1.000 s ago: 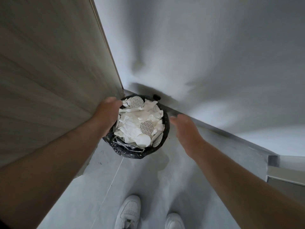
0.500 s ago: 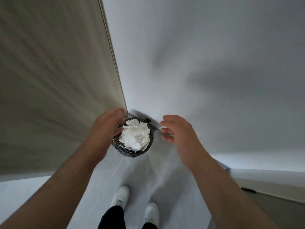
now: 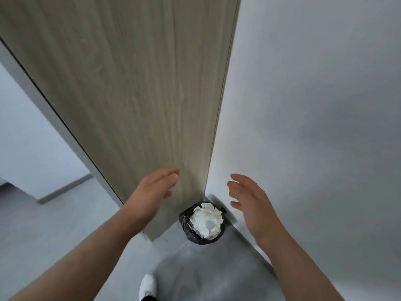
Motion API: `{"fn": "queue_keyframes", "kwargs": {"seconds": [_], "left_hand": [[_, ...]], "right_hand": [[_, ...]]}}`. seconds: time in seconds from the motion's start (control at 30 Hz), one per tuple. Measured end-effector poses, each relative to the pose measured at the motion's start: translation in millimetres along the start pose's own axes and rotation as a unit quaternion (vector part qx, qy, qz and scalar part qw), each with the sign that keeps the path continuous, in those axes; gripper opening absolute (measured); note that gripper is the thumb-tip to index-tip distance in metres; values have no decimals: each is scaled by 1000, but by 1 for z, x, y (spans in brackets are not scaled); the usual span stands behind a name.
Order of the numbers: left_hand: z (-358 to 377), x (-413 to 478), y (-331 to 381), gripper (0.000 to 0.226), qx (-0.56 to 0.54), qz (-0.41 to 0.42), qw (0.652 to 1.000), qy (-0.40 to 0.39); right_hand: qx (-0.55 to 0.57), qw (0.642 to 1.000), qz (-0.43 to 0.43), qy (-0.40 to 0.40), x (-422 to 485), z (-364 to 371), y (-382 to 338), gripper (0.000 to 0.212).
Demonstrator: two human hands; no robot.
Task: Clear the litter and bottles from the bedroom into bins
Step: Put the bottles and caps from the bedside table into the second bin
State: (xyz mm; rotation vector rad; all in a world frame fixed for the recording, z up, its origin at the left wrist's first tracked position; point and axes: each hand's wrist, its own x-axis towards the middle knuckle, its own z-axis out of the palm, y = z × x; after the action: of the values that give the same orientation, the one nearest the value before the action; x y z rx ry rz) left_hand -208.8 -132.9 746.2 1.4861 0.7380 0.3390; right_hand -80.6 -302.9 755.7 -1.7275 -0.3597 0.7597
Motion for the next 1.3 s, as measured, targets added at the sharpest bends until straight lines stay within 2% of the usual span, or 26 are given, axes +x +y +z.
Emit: {"fn": "queue_keyframes", "kwargs": {"seconds": [0.23,0.43,0.5,0.57,0.77,0.87,0.93,1.0,1.13,1.3], "left_hand": [[-85,-87,0,45,40,-15,994,100],[-177,-160,-21,40,-22,-47,975,215],[-210,-187,-33,50,-35,-59,963,262],[-242,-218,-47,55,-44,-67,951,299],[-326,-301,-93,28,-77,-83,912,393],[-360,-331,-116,28,-95,-94,892,431],[-380,-343,-130,18,-103,-103,881,450],[-397,-348,-142,20,-106,-109,868,473],[-434,-343,-160,21,-120,-140,853,489],[-495,-307,-174,18,-144,-172,833,506]], "right_hand": [[-72,991,-30,-112,-30,78,-30,56],[-113,962,-51,-243,-59,185,-37,38],[-132,947,-55,-287,-71,225,-34,38],[-145,935,-54,-319,-84,266,-30,27],[-214,882,-69,-415,-124,370,-13,28],[-250,860,-80,-437,-137,419,-5,27],[-270,848,-84,-448,-142,450,-1,28],[-283,838,-83,-460,-144,476,2,29],[-310,812,-69,-490,-127,527,4,31],[-314,804,-65,-501,-77,602,-5,29]]}}
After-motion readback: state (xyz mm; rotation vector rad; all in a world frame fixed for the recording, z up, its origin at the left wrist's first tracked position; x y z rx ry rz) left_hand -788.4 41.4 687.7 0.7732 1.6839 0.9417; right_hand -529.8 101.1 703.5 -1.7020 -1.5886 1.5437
